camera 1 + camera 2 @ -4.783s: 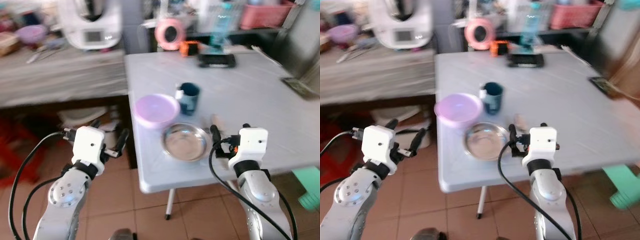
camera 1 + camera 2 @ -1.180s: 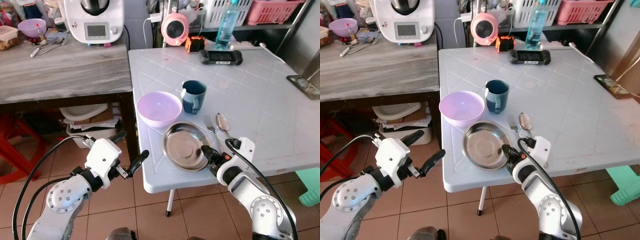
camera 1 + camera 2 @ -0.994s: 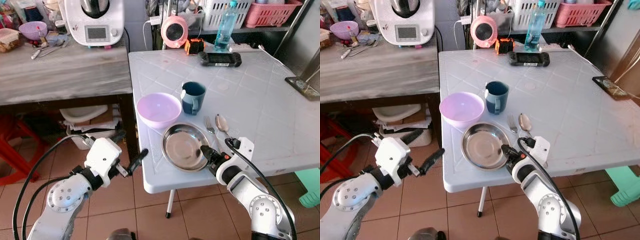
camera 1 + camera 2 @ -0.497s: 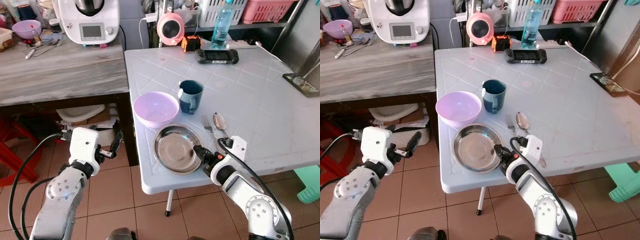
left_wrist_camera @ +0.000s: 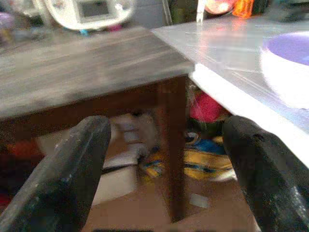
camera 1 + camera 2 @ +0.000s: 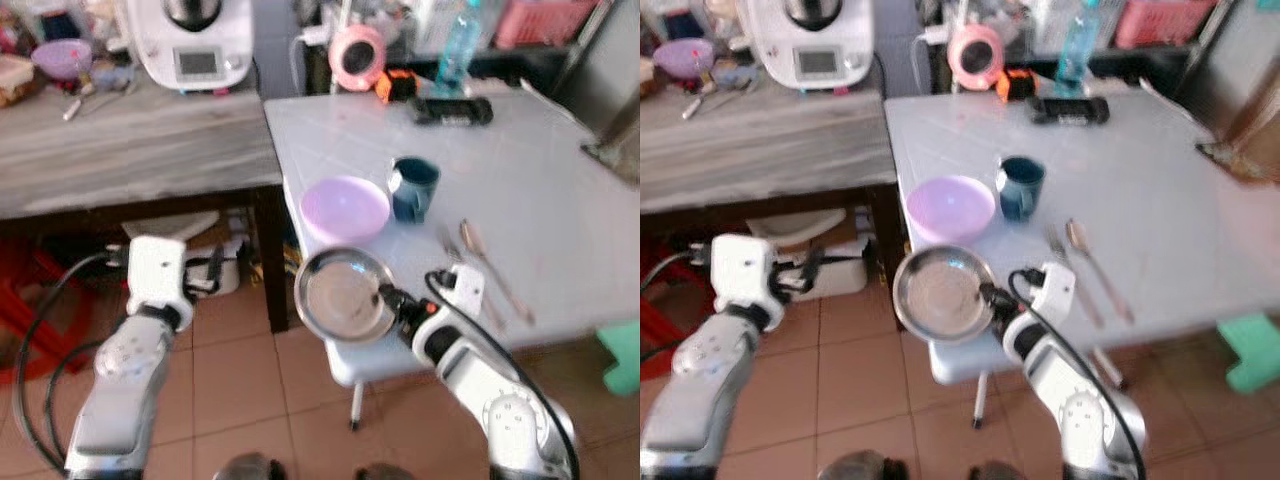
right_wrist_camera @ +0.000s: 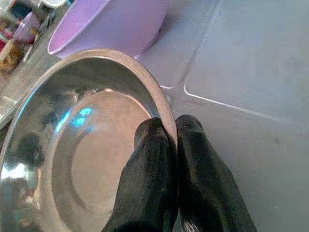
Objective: Setting the table
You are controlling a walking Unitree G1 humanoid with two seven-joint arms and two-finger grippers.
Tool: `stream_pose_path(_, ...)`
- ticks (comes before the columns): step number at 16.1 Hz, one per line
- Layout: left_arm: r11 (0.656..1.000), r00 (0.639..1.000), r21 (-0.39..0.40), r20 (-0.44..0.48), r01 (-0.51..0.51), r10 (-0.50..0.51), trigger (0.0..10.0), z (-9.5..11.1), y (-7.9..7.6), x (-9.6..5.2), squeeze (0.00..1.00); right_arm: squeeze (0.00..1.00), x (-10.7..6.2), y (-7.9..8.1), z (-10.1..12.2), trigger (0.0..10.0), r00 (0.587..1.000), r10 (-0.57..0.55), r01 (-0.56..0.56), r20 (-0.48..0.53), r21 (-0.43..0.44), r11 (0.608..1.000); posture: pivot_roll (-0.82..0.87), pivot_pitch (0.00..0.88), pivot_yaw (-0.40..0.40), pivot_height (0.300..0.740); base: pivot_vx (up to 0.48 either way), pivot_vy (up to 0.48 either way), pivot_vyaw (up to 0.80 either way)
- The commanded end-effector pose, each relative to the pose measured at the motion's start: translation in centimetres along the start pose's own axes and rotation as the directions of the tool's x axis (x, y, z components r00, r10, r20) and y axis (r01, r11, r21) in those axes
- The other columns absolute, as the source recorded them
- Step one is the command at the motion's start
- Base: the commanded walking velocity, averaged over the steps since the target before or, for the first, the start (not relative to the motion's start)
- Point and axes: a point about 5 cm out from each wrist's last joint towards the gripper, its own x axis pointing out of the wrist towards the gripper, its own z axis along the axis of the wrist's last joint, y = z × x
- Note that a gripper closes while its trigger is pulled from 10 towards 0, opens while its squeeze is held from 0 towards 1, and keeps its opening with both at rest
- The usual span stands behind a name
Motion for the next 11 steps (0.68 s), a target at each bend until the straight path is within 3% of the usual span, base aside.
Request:
stream_pose_path(1,0.999,0.999,0.013,-0.009,-0.04,0.04,10.0,0.0,1.0,0.0,0.0,0.0,0.1,-0.4,-1.2,10.0,0.998,-0.034,0.035,-0.06,0.007,0.999,-0.02,0.0,-0.003,0.74,0.0,0.48,0.0)
stream_pose_path(4,0.999,0.999,0.028,-0.001,-0.045,0.045,10.0,0.1,0.9,0.2,0.0,0.0,0.2,-0.3,-1.4,10.0,0.998,-0.034,0.034,-0.058,0.001,0.999,-0.02,0.0,-0.002,0.74,0.0,0.48,0.0)
stream_pose_path(11,0.999,1.0,0.036,0.012,-0.023,0.022,10.0,0.1,0.0,0.8,0.0,0.0,0.5,0.7,0.7,10.0,0.994,-0.013,0.033,0.113,-0.172,0.984,-0.03,0.0,0.001,0.74,0.041,0.453,0.0)
